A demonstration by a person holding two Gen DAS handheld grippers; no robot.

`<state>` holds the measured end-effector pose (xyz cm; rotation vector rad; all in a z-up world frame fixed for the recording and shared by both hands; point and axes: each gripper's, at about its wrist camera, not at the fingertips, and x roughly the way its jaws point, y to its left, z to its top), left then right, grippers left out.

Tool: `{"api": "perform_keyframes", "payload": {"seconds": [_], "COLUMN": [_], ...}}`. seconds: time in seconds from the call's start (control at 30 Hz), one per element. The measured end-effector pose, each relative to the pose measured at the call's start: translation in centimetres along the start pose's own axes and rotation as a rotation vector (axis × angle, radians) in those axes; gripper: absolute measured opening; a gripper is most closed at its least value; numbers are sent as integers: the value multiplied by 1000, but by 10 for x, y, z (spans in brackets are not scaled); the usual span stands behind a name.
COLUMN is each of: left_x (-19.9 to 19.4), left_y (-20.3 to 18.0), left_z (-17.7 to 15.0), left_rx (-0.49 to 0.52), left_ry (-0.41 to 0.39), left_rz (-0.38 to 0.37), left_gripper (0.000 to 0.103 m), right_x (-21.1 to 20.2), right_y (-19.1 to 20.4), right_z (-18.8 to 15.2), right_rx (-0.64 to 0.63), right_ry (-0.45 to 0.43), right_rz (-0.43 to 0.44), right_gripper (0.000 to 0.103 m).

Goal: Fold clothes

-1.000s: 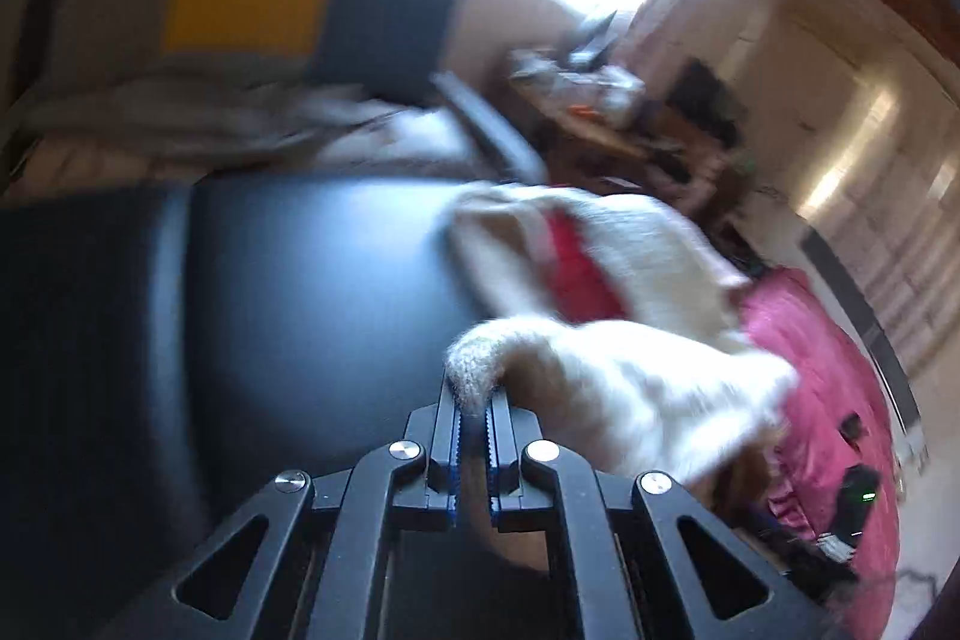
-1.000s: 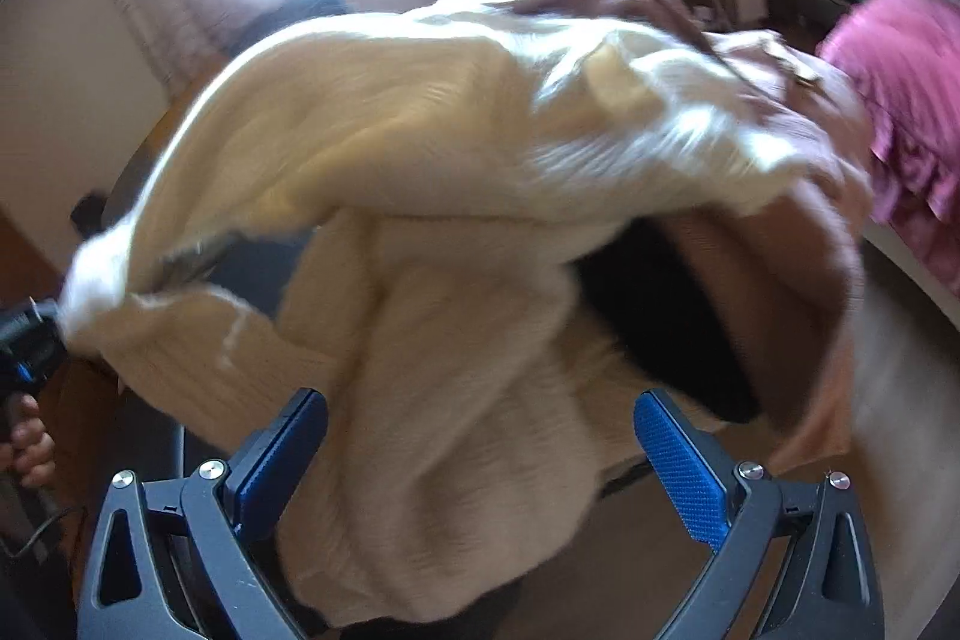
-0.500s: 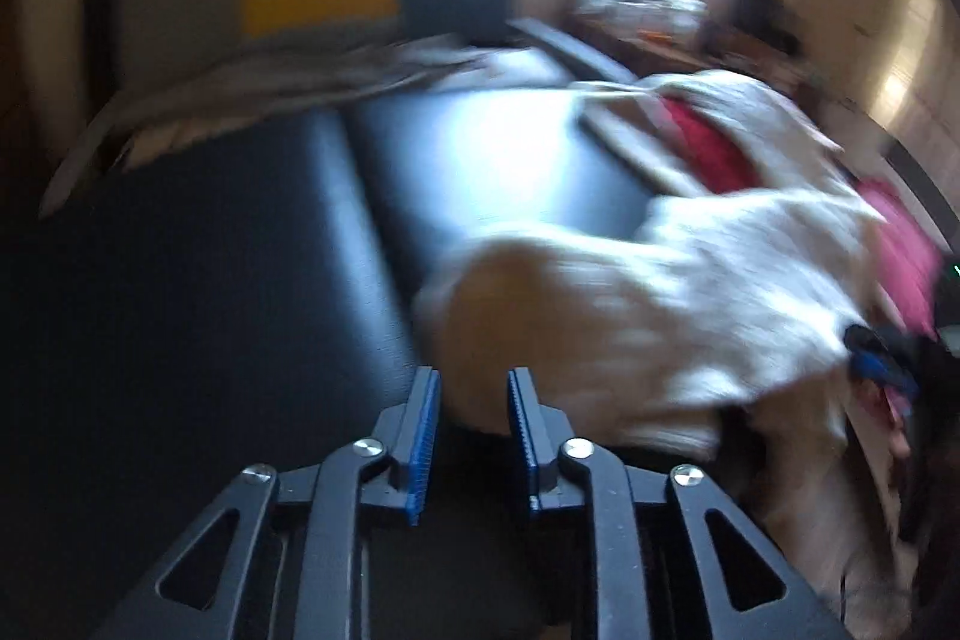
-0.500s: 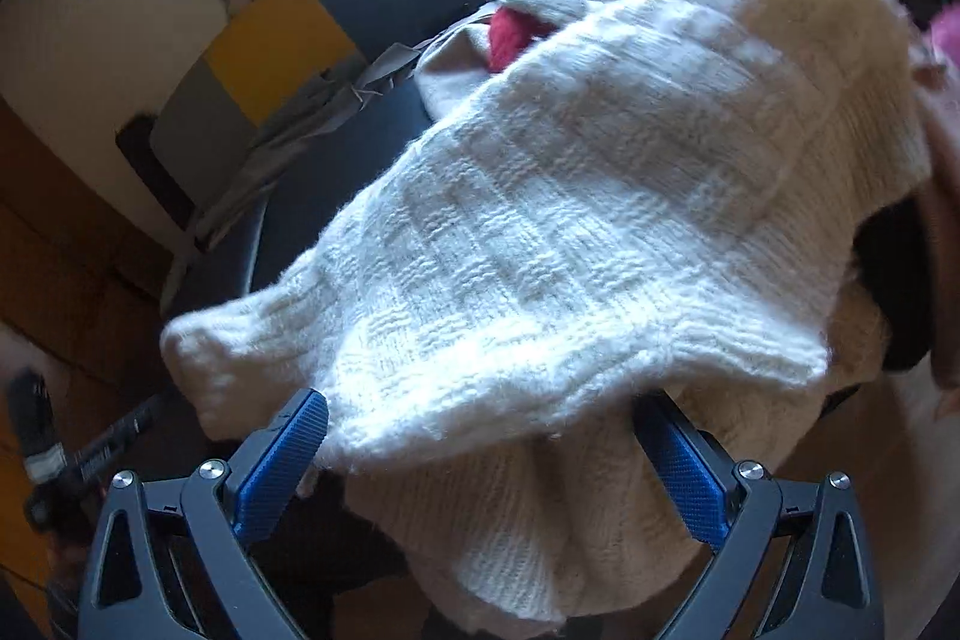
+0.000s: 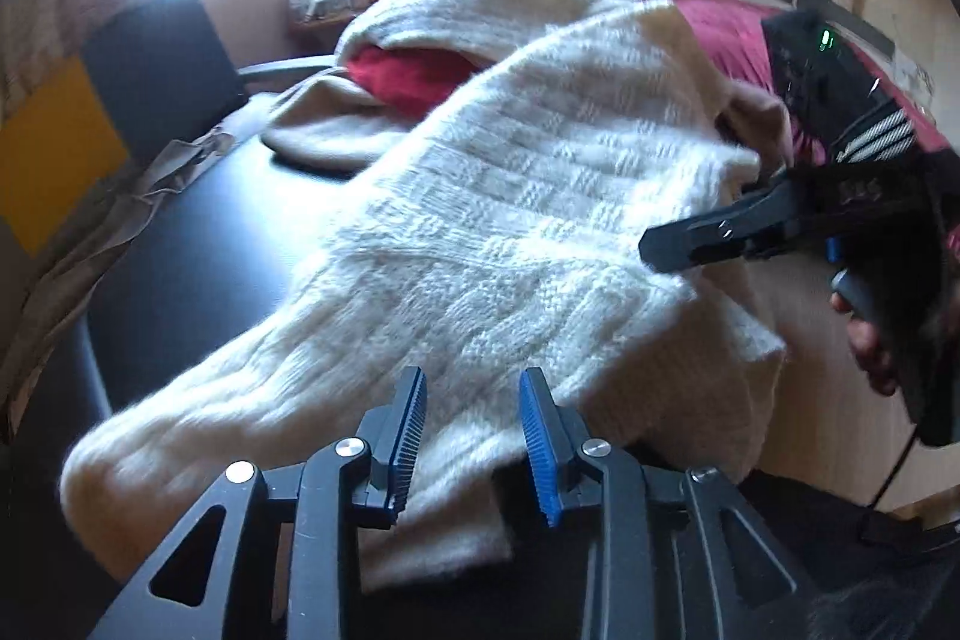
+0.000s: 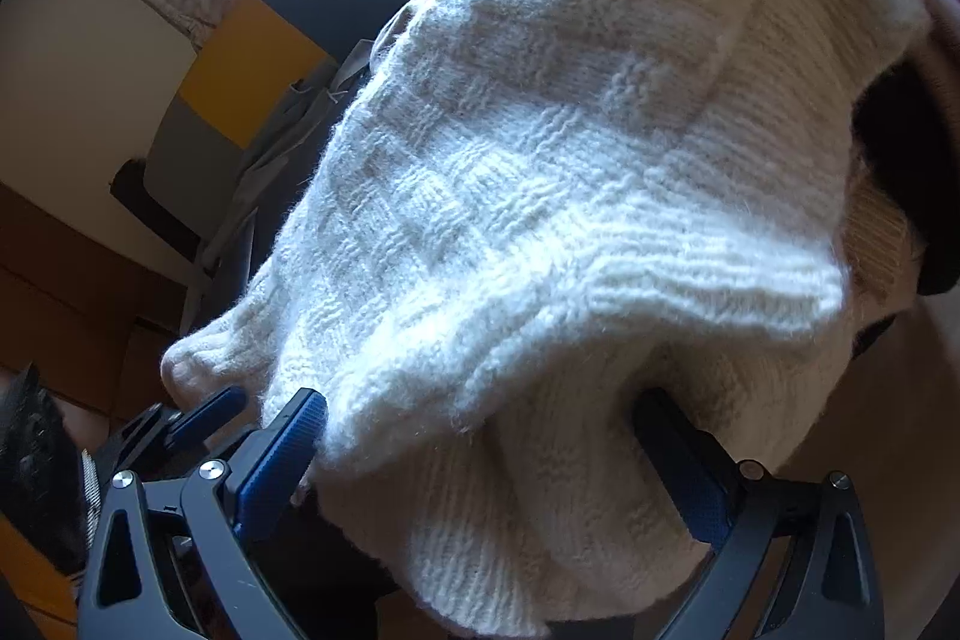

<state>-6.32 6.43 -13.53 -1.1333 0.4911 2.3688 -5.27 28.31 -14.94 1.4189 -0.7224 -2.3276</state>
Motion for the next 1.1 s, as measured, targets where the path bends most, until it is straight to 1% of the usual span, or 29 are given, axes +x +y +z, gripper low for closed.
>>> {"api": "perform_keyframes", "payload": {"seconds": [0.17, 0.2, 0.23, 0.27, 0.3, 0.33, 0.37, 0.43, 0.5, 0.57, 0.6, 0.63, 0.77, 0.97, 1.0, 1.03, 1.07, 1.1], "left_x": [17, 23, 31, 35, 35, 37, 37, 30, 23, 12, 8, 3, -8, -13, -14, -15, -16, -20], "left_y": [1, 0, 0, -1, -1, 1, 6, 19, 32, 47, 52, 55, 55, 52, 52, 51, 51, 49], "left_z": [-5, -7, -10, -12, -13, -12, -11, -8, -8, -12, -15, -17, -21, -19, -18, -18, -18, -18], "left_rx": [64, 78, 103, 121, 121, 99, 53, -63, -157, -253, -279, -288, -275, -243, -237, -232, -227, -215], "left_ry": [32, 40, 43, 26, 6, 3, 6, -8, -26, -48, -56, -62, -71, -78, -79, -80, -81, -101], "left_rz": [32, 49, 87, 119, 138, 140, 123, 84, 53, 7, -6, -3, 6, 51, 59, 66, 74, 70], "left_gripper": [34, 35, 38, 38, 34, 26, 22, 5, 5, 4, 4, 4, 4, 4, 5, 9, 13, 22], "right_x": [6, 7, 8, 8, 4, 0, -4, -12, -21, -29, -33, -37, -45, -51, -52, -53, -54, -55], "right_y": [0, 1, 2, 3, 2, 2, 1, 0, -1, -2, -3, -4, -11, -27, -30, -32, -35, -38], "right_z": [2, 1, 1, 1, 2, 3, 3, 5, 6, 7, 8, 8, 19, 43, 47, 51, 55, 59], "right_rx": [-6, -12, -18, -22, -24, -25, -26, -29, -31, -34, -35, -36, -26, 4, 9, 15, 20, 25], "right_ry": [0, 0, 1, -3, -16, -28, -40, -65, -90, -115, -127, -140, -179, -226, -234, -242, -250, -258], "right_rz": [3, 0, -4, -7, -10, -12, -15, -20, -25, -30, -33, -35, -56, -99, -106, -113, -120, -128], "right_gripper": [103, 103, 103, 103, 103, 103, 103, 103, 103, 103, 103, 103, 103, 103, 103, 103, 102, 86]}}
